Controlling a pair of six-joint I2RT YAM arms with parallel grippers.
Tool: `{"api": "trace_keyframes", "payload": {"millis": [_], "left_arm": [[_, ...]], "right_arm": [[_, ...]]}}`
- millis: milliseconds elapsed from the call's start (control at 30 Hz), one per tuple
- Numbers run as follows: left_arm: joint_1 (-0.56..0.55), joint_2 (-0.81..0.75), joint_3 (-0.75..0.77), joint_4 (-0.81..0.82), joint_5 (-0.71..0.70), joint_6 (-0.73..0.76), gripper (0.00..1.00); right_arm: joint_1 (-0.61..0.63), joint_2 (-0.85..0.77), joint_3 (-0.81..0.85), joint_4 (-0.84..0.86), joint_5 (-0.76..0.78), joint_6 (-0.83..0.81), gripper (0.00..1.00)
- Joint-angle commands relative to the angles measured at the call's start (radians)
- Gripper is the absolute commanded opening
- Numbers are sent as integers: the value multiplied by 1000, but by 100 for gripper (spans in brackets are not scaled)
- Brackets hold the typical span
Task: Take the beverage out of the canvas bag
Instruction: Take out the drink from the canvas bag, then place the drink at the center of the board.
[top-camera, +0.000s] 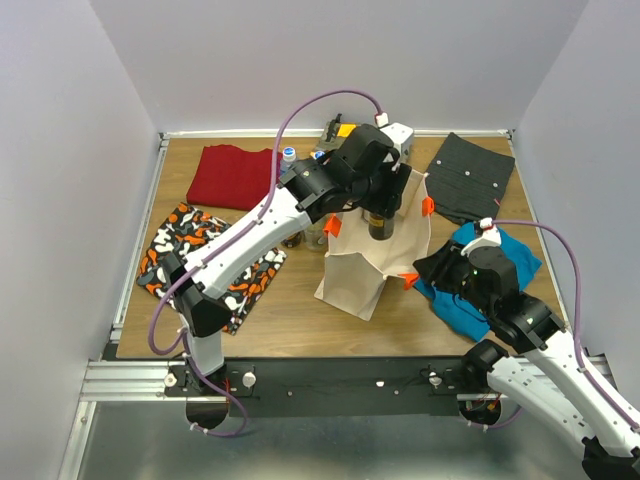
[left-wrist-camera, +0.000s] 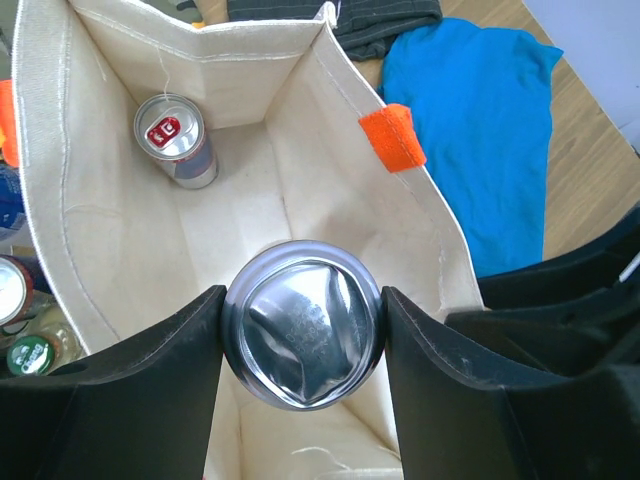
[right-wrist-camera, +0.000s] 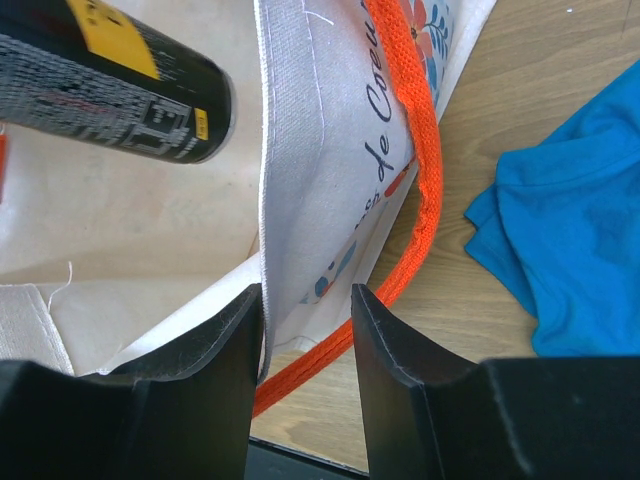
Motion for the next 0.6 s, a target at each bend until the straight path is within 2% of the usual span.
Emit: {"api": "trace_keyframes", "payload": {"millis": [0,567], "left_arm": [[-6,-92,35,30,7,-2,0],[-6,-219,38,14,-38,-8,0]], "right_arm": [[-6,7,-14,-28,15,-4,49],[-6,15,-14,-29,18,-4,49]]}}
